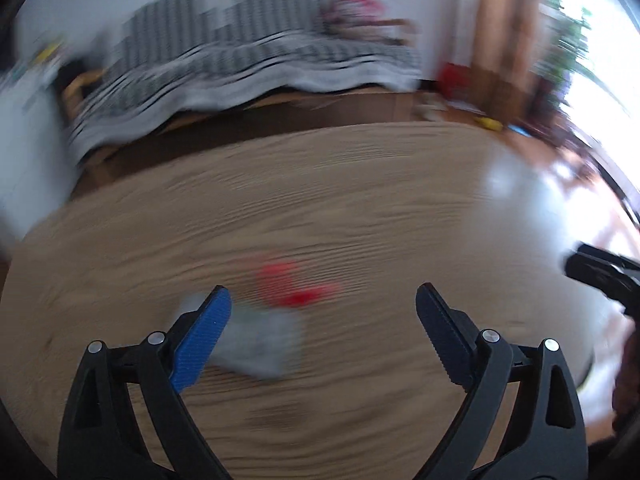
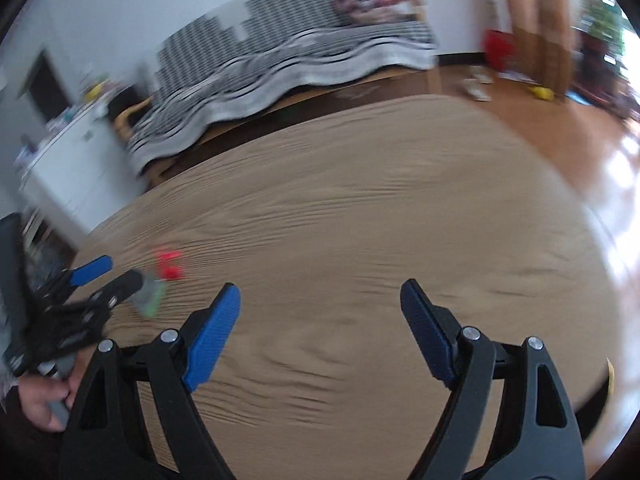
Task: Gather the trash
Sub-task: 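Move both tools back over the table toward the red wrapper and white box, then grasp the red wrapper with the right tool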
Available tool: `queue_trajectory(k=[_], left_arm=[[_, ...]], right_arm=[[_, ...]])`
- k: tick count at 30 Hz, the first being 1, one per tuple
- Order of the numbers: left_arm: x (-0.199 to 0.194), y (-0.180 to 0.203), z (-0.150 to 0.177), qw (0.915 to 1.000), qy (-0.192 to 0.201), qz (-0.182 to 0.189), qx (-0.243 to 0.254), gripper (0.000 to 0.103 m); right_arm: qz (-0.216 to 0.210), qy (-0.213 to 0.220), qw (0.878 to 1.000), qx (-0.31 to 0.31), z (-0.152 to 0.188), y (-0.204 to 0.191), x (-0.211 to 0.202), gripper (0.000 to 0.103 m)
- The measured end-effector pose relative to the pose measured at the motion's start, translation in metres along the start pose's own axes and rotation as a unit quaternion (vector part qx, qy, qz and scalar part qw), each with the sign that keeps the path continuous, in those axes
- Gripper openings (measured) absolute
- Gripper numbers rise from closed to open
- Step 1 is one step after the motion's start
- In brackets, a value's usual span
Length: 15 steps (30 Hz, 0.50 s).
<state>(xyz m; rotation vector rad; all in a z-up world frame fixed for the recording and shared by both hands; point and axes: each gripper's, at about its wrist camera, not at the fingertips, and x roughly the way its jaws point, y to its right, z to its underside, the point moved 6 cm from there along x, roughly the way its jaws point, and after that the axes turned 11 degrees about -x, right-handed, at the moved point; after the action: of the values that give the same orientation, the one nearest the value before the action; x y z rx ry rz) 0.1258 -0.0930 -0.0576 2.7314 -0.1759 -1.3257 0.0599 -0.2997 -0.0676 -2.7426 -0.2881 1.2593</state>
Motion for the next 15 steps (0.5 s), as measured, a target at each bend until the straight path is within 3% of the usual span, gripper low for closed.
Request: queue_trajectory(k=[3, 7, 12, 15], left_arm=[[0.003, -0.063, -0.007, 0.9979, -0.014, -0.021, -0.06, 0.091], [0.004, -0.112, -0.01, 0.9945, -0.018, -0.04, -0.095, 0.091], [0.009, -0.139, -0.004, 0.9925, -0.026, -0.046, -0.111, 0.091], [0.015, -0.149, 0.0, 0.9934, -0.031, -0.046, -0.101, 0.091]], right_arm=[[-0.027, -0.014, 0.999, -0.04, -0.017, -0.057, 0.033, 0.08], [-0.044, -0.044, 0.994, -0.086, -0.031, -0.116, 0.082, 0.08], [-0.042, -0.076, 0.989, -0.124, -0.035, -0.162, 0.137, 0.08], [-0.036, -0.083, 0.988, -0.129, -0.033, -0.167, 0.153, 0.079]])
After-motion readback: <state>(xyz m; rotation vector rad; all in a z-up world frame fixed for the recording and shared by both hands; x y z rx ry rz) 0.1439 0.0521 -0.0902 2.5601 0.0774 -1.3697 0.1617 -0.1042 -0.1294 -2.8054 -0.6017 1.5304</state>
